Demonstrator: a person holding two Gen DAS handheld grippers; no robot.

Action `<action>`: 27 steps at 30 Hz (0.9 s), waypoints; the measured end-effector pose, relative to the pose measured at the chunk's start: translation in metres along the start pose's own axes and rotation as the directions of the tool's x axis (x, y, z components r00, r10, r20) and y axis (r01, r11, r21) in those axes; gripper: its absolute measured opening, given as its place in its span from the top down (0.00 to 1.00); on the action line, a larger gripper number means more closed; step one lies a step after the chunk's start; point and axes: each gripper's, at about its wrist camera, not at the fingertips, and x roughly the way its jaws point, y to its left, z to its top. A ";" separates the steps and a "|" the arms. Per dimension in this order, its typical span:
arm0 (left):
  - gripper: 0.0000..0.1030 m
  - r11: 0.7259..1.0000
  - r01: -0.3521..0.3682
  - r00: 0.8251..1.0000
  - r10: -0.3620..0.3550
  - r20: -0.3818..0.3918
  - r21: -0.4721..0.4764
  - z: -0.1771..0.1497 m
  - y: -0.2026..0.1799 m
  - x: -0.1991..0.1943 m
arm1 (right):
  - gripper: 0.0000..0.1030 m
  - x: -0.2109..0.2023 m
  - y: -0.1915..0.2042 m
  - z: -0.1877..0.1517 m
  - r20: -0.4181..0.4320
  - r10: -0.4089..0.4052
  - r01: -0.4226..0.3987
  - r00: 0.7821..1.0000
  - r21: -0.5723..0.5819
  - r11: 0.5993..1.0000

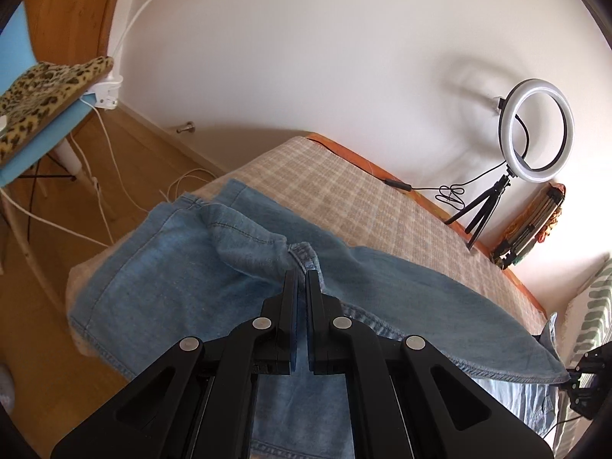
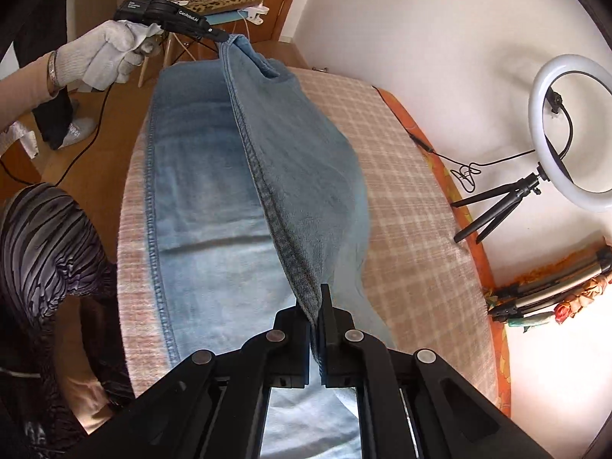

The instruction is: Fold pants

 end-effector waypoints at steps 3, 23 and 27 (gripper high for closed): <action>0.98 0.999 -0.043 0.999 0.043 -0.033 0.001 -0.017 0.021 -0.009 | 1.00 0.019 0.043 -0.018 -0.052 0.054 -0.055 0.997 -0.034 0.998; 0.51 0.889 -0.156 0.955 0.247 -0.165 0.430 -0.046 -0.049 0.088 | 0.63 0.007 0.024 -0.011 0.040 0.159 -0.164 0.986 0.192 0.968; 0.51 0.885 -0.212 0.941 0.300 -0.159 0.414 -0.044 -0.036 0.103 | 0.63 0.002 0.010 0.009 0.094 0.135 -0.152 0.986 0.201 0.968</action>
